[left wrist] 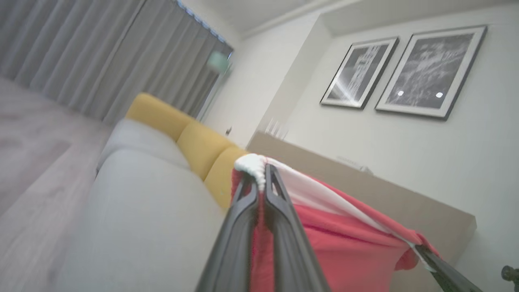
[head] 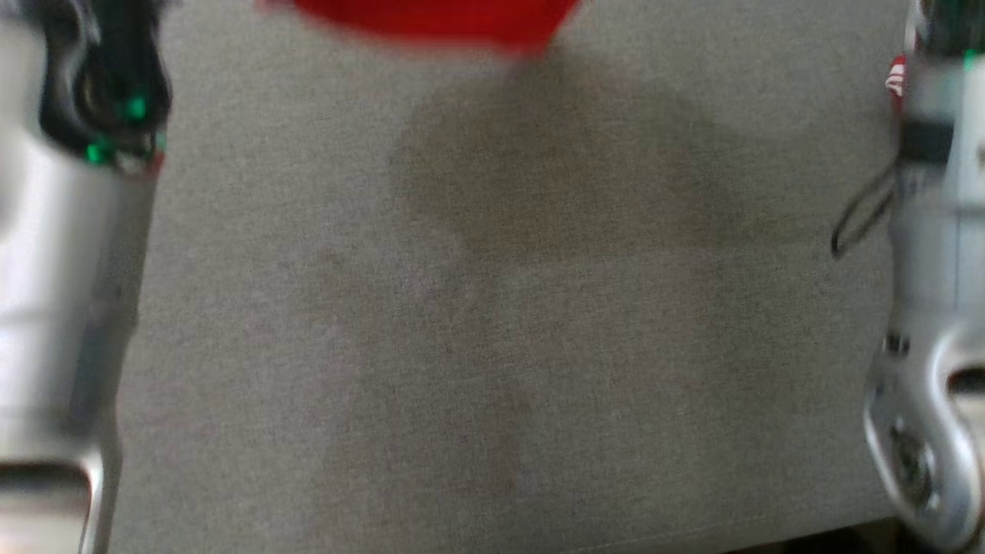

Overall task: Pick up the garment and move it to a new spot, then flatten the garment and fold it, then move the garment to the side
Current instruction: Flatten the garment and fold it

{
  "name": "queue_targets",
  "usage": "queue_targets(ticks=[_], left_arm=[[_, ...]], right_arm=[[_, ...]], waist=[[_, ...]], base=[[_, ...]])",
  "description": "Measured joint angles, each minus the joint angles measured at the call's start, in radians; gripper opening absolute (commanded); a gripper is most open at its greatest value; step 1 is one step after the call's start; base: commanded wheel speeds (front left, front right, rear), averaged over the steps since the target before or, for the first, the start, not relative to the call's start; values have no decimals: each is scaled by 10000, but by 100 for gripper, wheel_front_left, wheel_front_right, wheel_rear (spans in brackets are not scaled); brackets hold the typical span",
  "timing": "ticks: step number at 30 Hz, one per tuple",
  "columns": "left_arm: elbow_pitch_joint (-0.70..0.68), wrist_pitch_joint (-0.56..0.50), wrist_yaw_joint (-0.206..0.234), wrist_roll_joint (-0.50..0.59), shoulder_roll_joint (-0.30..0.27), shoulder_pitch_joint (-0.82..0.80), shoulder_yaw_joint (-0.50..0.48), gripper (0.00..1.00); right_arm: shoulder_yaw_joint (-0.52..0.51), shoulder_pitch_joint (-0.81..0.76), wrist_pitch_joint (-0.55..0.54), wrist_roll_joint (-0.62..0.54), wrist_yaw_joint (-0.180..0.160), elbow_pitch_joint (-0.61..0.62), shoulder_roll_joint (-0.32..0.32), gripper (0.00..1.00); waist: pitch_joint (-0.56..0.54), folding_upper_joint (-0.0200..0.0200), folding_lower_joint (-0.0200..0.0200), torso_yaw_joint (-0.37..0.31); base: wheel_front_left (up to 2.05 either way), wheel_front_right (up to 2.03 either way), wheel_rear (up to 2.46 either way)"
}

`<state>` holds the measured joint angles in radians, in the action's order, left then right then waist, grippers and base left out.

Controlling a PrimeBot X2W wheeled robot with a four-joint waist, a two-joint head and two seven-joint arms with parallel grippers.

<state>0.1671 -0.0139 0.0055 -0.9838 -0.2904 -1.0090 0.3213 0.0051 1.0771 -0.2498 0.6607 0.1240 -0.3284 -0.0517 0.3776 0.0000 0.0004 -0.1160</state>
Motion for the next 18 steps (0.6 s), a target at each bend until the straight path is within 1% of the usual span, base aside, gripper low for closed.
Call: queue_targets(ticks=[2,4,5,7,8,10,11,13,17,18], left_arm=[[583,823,-506,274,182,-645,-35,0],[1035,1459,-872,401,341,-1118,-69,0],[1193,1732,-1009,401,449,-1236,-69,0],[1392,1983,-1189,299,554,-1141,17,0],[1465,2034,-1220,232,566,-953,151,0],[1528,2134,-1300,58,545,-188,516,0],[1532,2134,-1302,10,504,379,826,0],[1511,2192,-1302,-155,395,1744,1469,0],[1446,2274,-1379,-454,-102,4384,2527,0],[1446,2274,-1379,-454,-102,4384,2527,0]], right_arm=[[253,789,997,-6,2,-662,6,0],[456,1322,1697,-42,2,-1131,2,0],[575,1459,1904,-125,2,-1327,0,0],[848,1397,1985,-257,2,-1664,-46,0],[1108,1252,1962,-464,2,-1816,-215,0],[1411,662,1634,-554,2,-2038,-497,0],[1576,196,1271,-562,2,-2151,-652,0],[1774,-1050,654,-596,2,-2351,-947,0],[2065,-3833,-658,-665,2,-2201,-1430,0],[2065,-3833,-658,-665,2,-2201,-1430,0]], waist=[[105,0,0,-15],[128,0,-2,13],[118,0,-4,48],[70,0,-4,107],[47,0,-4,151],[-48,0,-3,213],[-124,0,-3,235],[-326,0,-4,270],[-823,0,-6,308],[-823,0,-6,308]], base=[[0,0,0],[0,0,0],[0,0,0],[0,0,0],[0,0,0],[0,0,0],[0,0,0],[0,0,0],[0,0,0],[0,0,0]])
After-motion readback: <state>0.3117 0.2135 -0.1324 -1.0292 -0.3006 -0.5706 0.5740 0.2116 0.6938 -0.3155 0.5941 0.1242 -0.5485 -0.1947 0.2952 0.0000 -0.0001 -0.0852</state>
